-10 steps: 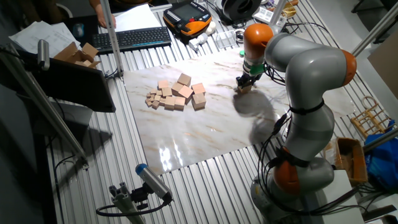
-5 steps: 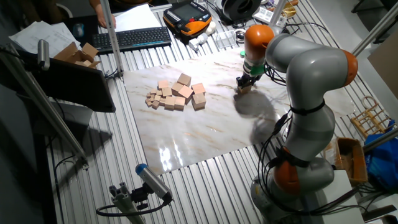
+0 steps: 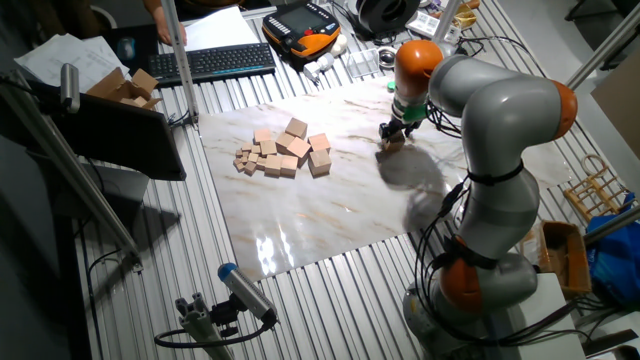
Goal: Stack the blocks into a cross shape
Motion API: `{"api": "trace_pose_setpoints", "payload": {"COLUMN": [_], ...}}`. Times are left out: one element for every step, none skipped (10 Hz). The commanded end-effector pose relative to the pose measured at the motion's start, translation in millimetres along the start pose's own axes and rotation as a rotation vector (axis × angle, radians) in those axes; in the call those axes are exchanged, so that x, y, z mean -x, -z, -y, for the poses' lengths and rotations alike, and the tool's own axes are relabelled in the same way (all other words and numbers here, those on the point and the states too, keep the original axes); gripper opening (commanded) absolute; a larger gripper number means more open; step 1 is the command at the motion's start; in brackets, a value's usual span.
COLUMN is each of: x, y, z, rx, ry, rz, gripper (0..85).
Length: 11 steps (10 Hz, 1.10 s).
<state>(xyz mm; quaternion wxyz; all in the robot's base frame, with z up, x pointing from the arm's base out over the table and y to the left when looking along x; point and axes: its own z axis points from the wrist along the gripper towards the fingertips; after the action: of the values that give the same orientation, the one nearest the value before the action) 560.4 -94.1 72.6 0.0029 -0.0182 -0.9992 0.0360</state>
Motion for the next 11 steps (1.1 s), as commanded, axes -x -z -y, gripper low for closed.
{"api": "trace_pose_setpoints", "payload": {"x": [2.4,7.8,14.4,20.6,25.6,29.1,30.4,28.4,23.6,16.4,10.8], "y": [4.1,14.7,29.1,41.7,52.7,62.5,66.8,68.2,68.5,72.5,81.7], "z": [-1.3,-5.0,-10.9,-20.7,-35.5,-60.1,-80.8,-104.8,-131.0,-163.0,-190.6], "rx": [0.027,0.029,0.041,0.032,0.034,0.036,0.053,0.078,0.092,0.099,0.099], "ry": [0.000,-0.001,-0.001,0.004,-0.003,0.000,-0.001,-0.009,-0.023,-0.046,-0.058], "rz": [-0.010,-0.040,-0.072,-0.072,-0.072,-0.058,-0.051,-0.042,-0.020,-0.019,-0.059], "gripper": [68.0,85.0,68.0,68.0,68.0,68.0,68.0,68.0,68.0,85.0,85.0]}}
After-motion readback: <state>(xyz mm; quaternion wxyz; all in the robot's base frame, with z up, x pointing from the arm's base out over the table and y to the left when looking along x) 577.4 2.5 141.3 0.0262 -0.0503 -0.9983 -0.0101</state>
